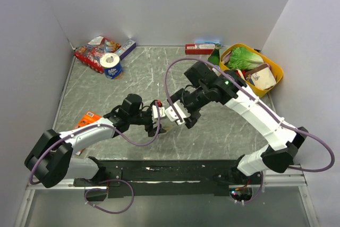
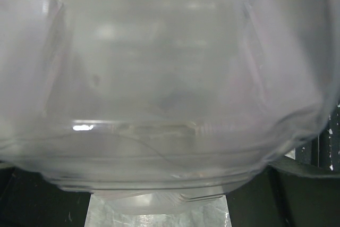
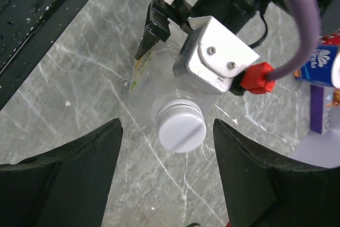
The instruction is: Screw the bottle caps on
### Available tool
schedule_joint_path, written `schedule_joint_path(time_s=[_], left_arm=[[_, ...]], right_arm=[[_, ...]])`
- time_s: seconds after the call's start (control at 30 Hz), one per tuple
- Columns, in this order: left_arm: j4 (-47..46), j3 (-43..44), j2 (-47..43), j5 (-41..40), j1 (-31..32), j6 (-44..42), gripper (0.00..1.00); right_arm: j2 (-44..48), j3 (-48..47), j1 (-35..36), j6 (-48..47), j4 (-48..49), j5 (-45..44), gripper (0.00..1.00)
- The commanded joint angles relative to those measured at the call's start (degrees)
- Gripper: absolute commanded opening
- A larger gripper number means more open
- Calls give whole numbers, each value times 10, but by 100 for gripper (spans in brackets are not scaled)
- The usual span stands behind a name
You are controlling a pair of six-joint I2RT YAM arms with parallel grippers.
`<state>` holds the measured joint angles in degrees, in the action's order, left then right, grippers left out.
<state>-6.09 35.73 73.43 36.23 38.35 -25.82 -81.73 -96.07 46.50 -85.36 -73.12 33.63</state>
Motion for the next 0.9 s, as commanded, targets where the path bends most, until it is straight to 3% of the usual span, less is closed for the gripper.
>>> schedule_joint_path(time_s=[0.0, 0.17, 0.57, 0.67, 0.87], left_arm=[[-20, 24, -22, 25, 1, -13, 1], [-12, 25, -24, 24, 1, -26, 1], [-14, 25, -24, 14, 1, -31, 1], [-33, 19, -30, 3, 1, -22, 1], [-121, 1, -47, -89, 5, 25, 1]], right_arm=[[-24, -26, 4, -17, -23, 9, 74], [-33, -32, 5, -21, -19, 2, 71], [-58, -37, -3, -3, -27, -13, 46], [-82, -50, -7, 41, -41, -10, 39], [-194, -152, -44, 249, -72, 15, 26]])
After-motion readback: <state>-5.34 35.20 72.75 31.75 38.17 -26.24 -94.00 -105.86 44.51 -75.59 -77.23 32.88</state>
